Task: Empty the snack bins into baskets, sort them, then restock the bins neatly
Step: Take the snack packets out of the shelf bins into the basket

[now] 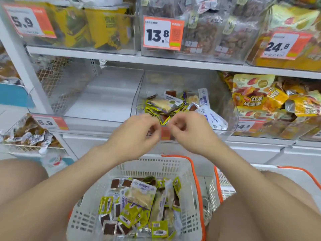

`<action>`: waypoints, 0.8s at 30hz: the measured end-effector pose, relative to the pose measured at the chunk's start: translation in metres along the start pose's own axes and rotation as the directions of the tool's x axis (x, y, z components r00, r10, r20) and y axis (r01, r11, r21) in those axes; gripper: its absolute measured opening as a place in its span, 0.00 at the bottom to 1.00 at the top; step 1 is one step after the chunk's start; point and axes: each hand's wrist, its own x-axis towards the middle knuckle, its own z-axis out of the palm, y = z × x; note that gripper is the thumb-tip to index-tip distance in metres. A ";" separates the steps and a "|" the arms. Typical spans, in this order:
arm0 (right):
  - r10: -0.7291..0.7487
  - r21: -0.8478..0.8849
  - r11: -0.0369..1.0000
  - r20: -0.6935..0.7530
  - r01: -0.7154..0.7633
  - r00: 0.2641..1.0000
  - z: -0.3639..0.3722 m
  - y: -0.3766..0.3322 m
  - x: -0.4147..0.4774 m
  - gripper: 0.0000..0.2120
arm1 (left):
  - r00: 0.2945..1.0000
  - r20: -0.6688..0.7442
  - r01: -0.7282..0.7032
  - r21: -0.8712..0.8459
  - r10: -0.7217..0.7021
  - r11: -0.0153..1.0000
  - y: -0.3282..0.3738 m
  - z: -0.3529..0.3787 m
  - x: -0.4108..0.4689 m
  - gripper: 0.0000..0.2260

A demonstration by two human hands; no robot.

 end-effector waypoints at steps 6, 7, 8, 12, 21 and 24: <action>0.259 -0.376 0.911 0.211 -0.166 0.943 -0.023 0.055 0.084 0.16 | 0.948 0.211 0.128 0.427 -0.237 0.895 0.015 -0.007 0.063 0.08; 0.282 -0.441 0.887 0.285 -0.136 0.916 -0.020 0.061 0.096 0.19 | 0.892 0.316 0.161 0.448 -0.324 0.879 0.020 -0.008 0.075 0.04; 0.263 -0.460 0.884 0.349 -0.080 0.899 -0.015 0.068 0.107 0.23 | 0.844 0.403 0.162 0.440 -0.355 0.883 0.024 -0.008 0.086 0.03; 0.069 -0.289 0.951 0.539 0.108 0.839 -0.005 0.091 0.135 0.49 | 0.760 0.547 0.187 0.334 -0.351 0.924 0.024 -0.002 0.126 0.08; -0.085 -0.285 0.920 0.524 0.269 0.848 0.001 0.113 0.144 0.34 | 0.674 0.532 0.444 0.263 -0.513 0.856 -0.004 0.035 0.142 0.36; -0.079 -0.249 0.944 0.466 0.216 0.881 0.005 0.117 0.147 0.24 | 0.697 0.469 0.500 0.224 -0.543 0.836 -0.010 0.039 0.142 0.25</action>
